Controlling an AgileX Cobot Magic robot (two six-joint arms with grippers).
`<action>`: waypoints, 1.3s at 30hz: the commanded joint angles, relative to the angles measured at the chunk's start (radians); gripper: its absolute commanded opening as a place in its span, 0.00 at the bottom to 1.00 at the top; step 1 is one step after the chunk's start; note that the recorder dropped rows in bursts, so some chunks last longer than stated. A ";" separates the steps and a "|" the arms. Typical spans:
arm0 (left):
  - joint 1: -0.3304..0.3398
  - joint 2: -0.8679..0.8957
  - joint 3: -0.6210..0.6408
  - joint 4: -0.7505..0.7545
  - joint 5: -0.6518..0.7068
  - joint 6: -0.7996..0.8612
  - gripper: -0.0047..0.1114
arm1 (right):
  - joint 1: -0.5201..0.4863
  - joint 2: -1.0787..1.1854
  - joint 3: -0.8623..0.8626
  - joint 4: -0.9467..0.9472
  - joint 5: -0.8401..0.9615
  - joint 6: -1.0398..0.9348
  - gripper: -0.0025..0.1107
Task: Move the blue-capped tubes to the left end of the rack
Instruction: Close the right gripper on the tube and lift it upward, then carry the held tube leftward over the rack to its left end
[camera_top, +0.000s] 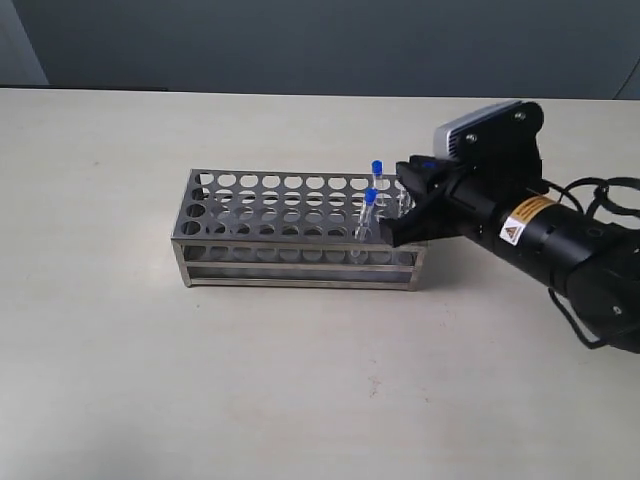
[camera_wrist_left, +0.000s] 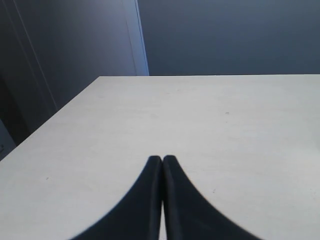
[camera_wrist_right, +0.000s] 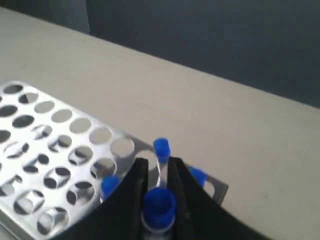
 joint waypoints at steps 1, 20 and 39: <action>0.001 -0.004 0.005 0.004 -0.012 -0.004 0.04 | -0.001 -0.111 -0.004 -0.036 0.006 -0.008 0.02; 0.001 -0.004 0.005 0.004 -0.012 -0.004 0.04 | 0.198 0.123 -0.565 -0.409 0.244 0.286 0.02; 0.001 -0.004 0.005 0.004 -0.012 -0.004 0.04 | 0.235 0.487 -0.848 -0.403 0.157 0.277 0.02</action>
